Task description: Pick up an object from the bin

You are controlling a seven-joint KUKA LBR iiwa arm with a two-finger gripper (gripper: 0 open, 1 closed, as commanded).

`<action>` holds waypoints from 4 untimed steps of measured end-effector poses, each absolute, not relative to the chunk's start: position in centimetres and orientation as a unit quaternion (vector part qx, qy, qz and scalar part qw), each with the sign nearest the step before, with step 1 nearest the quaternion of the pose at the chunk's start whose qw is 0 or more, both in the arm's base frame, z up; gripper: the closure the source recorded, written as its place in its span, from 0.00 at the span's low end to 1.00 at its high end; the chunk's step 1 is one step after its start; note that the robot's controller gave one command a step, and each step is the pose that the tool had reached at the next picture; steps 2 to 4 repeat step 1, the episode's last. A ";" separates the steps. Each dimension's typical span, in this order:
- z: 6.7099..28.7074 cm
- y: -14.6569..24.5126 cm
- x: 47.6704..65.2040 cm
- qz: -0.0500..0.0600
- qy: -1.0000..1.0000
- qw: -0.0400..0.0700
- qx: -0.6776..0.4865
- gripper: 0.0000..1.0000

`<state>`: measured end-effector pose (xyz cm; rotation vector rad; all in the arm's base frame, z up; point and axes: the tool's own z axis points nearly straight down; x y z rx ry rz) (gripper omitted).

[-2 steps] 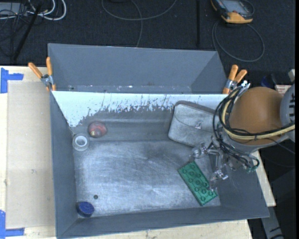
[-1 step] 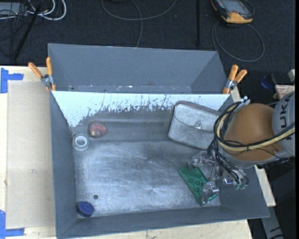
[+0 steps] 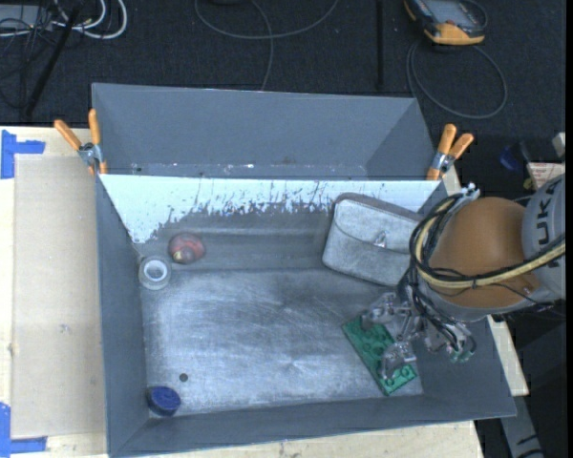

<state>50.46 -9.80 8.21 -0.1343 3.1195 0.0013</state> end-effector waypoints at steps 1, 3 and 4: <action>24.8 -9.9 51.9 -0.001 0.973 0.003 -0.229 1.00; 24.8 -9.9 51.9 -0.001 0.973 0.003 -0.229 1.00; 24.8 -9.9 51.9 -0.001 0.973 0.003 -0.229 1.00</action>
Offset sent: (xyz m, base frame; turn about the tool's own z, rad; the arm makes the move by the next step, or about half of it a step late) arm 0.0122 -0.0018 0.1640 -0.3767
